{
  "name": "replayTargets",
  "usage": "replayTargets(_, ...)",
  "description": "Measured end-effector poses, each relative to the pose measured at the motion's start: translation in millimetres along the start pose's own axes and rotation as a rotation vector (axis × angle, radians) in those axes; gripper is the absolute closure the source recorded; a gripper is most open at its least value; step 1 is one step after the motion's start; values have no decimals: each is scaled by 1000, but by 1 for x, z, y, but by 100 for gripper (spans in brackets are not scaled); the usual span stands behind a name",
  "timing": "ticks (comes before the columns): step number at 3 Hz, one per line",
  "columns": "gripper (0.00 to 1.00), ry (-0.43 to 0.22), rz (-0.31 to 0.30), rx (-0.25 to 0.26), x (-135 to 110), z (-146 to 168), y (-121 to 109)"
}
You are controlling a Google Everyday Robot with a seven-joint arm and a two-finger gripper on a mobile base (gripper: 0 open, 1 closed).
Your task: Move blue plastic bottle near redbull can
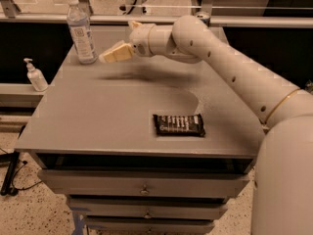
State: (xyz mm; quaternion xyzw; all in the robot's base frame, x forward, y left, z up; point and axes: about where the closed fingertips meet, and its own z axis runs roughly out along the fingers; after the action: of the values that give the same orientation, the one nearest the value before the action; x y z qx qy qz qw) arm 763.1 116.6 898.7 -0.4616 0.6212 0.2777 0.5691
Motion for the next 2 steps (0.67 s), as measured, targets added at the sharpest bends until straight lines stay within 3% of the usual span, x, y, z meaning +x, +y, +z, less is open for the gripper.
replayTargets(2, 0, -93, 50, -76, -10, 57, 19)
